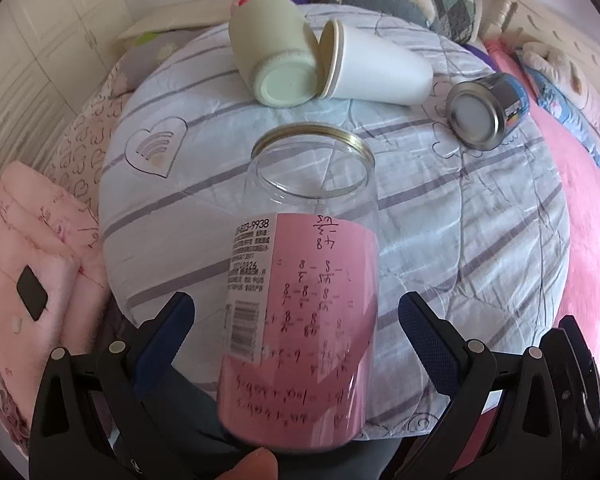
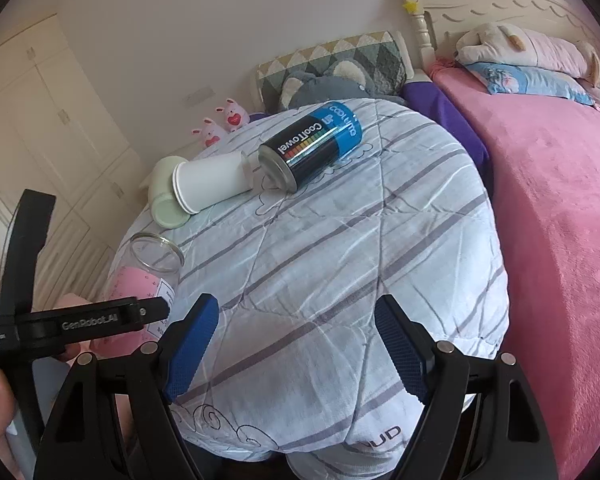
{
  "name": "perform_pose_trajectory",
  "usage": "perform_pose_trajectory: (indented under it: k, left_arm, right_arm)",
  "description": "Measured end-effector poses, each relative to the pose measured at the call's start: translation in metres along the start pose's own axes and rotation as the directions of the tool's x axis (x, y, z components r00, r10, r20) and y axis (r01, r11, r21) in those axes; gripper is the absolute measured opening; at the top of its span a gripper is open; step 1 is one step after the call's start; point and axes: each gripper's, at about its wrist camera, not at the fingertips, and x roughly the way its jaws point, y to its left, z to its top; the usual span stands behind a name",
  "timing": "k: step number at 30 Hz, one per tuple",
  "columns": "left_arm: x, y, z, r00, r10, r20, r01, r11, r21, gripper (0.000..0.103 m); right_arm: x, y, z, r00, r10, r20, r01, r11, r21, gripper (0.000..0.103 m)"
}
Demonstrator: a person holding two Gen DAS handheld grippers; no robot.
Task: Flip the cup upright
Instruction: 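Grasp the jar with the left gripper while the right gripper releases it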
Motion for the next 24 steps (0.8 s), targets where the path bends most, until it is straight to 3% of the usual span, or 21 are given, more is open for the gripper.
perform_pose_trajectory:
  k: [8, 10, 24]
  left_arm:
    - [0.013, 0.012, 0.01, 0.998, -0.049, -0.036, 0.048, 0.999, -0.025, 0.084]
    - [0.014, 0.012, 0.012, 0.997, -0.069, -0.034, 0.069, 0.997, -0.019, 0.07]
    - [0.009, 0.012, 0.011, 0.993, -0.119, 0.024, 0.116, 0.988, 0.105, 0.07]
  right_arm:
    - [0.009, 0.0, 0.0, 1.0, -0.005, -0.026, 0.005, 1.0, 0.01, 0.082]
    - [0.01, 0.0, 0.001, 1.0, -0.007, -0.029, 0.007, 1.0, 0.009, 0.082]
    - [0.012, 0.012, 0.0, 0.999, -0.028, -0.04, 0.028, 1.0, -0.007, 0.082]
